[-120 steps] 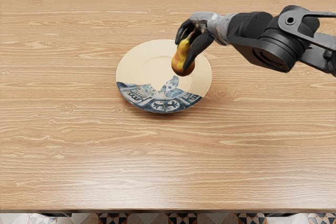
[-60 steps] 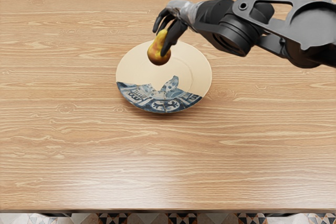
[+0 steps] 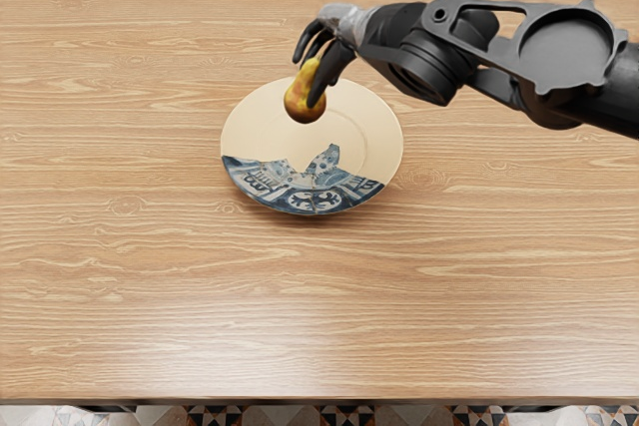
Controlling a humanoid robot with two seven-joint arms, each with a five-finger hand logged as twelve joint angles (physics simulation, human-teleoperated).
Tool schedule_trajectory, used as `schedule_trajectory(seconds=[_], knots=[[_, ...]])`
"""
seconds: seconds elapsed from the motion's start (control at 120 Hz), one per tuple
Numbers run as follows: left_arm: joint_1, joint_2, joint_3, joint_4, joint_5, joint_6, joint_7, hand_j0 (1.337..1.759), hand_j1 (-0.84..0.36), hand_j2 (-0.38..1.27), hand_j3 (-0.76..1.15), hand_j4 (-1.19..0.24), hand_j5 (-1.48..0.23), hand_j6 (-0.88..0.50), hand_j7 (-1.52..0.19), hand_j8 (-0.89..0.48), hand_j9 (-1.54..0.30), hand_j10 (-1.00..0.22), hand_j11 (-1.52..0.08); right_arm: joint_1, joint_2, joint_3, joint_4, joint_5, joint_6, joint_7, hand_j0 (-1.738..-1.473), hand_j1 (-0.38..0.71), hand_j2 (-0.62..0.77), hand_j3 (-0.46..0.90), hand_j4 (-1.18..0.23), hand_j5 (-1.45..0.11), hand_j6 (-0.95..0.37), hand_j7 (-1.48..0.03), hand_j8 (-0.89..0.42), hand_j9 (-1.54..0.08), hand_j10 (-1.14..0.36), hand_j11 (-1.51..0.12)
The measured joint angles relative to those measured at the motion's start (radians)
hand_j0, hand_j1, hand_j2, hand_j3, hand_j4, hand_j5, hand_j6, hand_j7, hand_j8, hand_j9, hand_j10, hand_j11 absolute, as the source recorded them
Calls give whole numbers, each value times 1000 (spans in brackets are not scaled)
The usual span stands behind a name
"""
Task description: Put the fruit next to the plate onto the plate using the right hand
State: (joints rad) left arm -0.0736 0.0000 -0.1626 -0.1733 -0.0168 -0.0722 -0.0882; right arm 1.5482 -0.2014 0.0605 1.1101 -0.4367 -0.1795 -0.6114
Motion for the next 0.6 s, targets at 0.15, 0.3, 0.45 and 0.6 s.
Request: schedule_trajectory(seconds=[0.15, 0.3, 0.45, 0.6], knots=[[0, 0, 0, 0, 0, 0, 0, 1658, 337, 2, 0, -10, -13, -10, -13, -10, -13, -10, -13, -17, 13, -9, -25, -5, 0, 0, -1658, 331, 521, 0, -858, -1169, -618, -1134, -569, -1145, -870, -1144], [0, 0, 0, 0, 0, 0, 0, 1658, 337, 2, 0, -10, -13, -10, -13, -10, -13, -10, -13, -33, 21, -14, -45, -17, 0, 0, -1658, 331, 519, 0, -859, -1168, -618, -1134, -570, -1144, -870, -1143], [0, 0, 0, 0, 0, 0, 0, 1658, 337, 2, 0, -10, -13, -10, -13, -10, -13, -10, -13, -45, 35, -15, -77, -33, -1, 0, -1658, 327, 511, 0, -859, -1168, -619, -1134, -571, -1144, -870, -1143], [0, 0, 0, 0, 0, 0, 0, 1658, 337, 2, 0, -10, -13, -10, -13, -10, -13, -10, -13, -38, 72, -13, -131, -46, -19, 0, -1658, 24, 276, 0, -468, -634, -344, -617, -318, -622, -474, -621]])
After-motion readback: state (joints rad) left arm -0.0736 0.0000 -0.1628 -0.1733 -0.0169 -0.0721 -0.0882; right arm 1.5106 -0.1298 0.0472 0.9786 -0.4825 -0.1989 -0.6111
